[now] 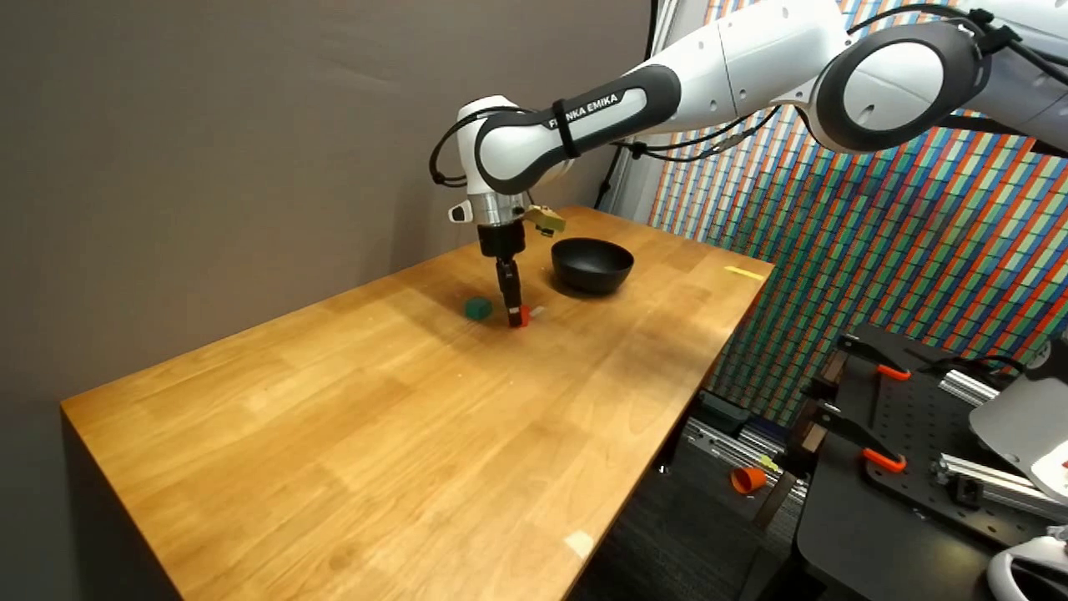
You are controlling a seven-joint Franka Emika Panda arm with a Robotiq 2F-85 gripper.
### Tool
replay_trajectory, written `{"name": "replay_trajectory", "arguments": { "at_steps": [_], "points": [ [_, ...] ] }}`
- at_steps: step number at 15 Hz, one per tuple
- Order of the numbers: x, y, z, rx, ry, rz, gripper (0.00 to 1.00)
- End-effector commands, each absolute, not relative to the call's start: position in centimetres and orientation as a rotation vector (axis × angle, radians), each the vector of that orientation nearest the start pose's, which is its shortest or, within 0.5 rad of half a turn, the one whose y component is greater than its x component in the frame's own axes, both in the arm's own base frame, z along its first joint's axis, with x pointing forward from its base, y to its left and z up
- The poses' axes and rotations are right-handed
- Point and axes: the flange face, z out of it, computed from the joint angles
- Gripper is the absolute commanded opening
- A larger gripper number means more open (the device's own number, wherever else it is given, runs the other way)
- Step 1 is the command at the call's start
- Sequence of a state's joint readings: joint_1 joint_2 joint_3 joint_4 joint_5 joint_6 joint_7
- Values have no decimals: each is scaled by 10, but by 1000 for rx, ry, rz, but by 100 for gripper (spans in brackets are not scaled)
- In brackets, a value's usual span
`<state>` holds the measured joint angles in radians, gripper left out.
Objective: Pick up the orange and green blocks from the table and put them in the bowl
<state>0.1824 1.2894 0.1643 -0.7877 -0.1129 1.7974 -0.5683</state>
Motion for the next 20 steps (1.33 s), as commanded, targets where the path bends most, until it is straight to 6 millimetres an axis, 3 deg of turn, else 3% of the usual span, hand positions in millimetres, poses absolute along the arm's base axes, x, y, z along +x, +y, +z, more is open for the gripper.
{"name": "replay_trajectory", "arguments": {
  "at_steps": [1, 2, 3, 7, 11, 14, 18, 19, 20],
  "points": [
    [741, 199, 115, -2770, -1269, 385, 27],
    [743, 195, 124, -2797, -1256, 386, 18],
    [746, 192, 133, -2822, -1247, 386, 16],
    [755, 165, 185, -3036, -1107, 411, 16],
    [762, 122, 220, -3244, -827, 388, 16],
    [757, 86, 220, -3323, -580, 427, 16],
    [734, 38, 200, -3316, -319, 532, 16],
    [727, 27, 194, -3302, -273, 565, 38],
    [721, 17, 189, -3293, -245, 579, 66]
  ]
}}
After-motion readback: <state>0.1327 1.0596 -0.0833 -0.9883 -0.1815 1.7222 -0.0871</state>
